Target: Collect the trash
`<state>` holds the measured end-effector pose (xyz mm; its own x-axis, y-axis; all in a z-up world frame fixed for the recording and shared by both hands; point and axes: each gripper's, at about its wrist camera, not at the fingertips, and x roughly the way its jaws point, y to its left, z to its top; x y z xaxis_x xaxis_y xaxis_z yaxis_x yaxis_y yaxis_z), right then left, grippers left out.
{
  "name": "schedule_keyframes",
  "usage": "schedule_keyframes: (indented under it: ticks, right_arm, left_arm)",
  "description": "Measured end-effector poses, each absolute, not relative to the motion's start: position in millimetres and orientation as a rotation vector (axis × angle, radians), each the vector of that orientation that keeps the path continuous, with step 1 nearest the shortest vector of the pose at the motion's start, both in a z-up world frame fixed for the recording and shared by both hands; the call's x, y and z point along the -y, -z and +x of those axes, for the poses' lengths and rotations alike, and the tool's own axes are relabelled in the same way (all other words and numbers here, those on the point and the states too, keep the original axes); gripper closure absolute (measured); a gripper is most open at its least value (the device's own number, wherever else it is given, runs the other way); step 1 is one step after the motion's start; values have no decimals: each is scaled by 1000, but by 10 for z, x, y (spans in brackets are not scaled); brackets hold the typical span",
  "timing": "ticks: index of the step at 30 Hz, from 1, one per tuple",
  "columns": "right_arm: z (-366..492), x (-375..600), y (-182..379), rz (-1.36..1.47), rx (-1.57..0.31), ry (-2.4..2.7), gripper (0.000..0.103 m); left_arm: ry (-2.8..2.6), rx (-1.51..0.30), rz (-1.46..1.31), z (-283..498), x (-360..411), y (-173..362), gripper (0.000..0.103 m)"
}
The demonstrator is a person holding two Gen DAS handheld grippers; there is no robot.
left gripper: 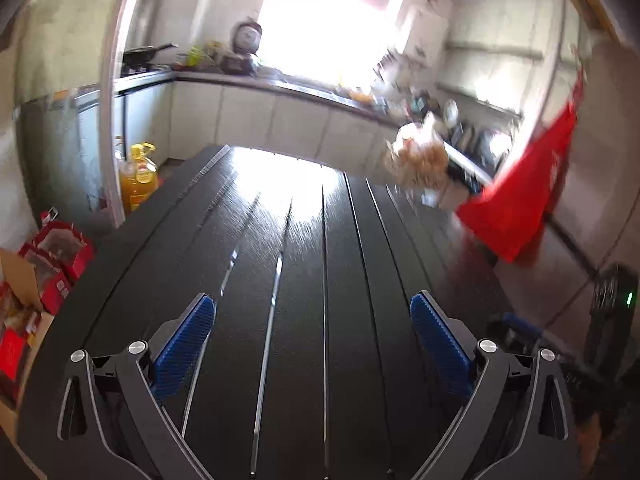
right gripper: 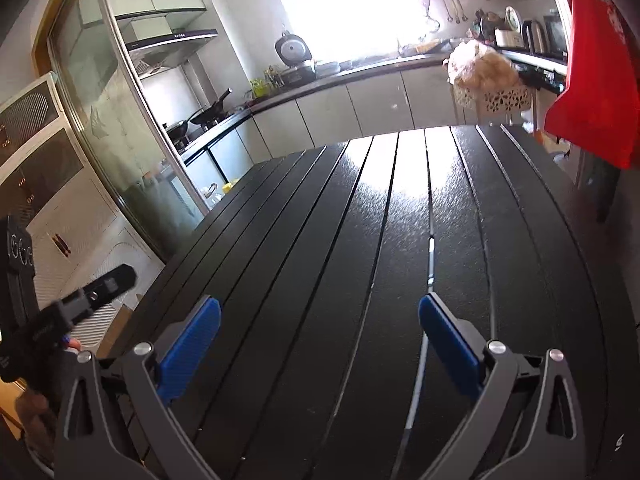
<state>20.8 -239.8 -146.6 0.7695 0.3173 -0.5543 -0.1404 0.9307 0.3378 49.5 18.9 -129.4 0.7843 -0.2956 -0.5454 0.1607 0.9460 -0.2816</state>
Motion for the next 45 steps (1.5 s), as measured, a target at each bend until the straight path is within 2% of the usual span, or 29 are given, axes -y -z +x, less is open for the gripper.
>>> schedule_keyframes:
  ticks: [12, 25, 45]
  right_arm:
    - [85, 2524, 1429, 207, -609, -134, 4]
    - [192, 2387, 1567, 188, -619, -45, 4]
    - [370, 2306, 1734, 191, -675, -41, 4]
  left_arm:
    - [136, -613, -120, 484, -112, 1172, 8]
    - [72, -596, 46, 630, 223, 1389, 8]
    - [131, -643, 13, 745, 308, 1557, 8]
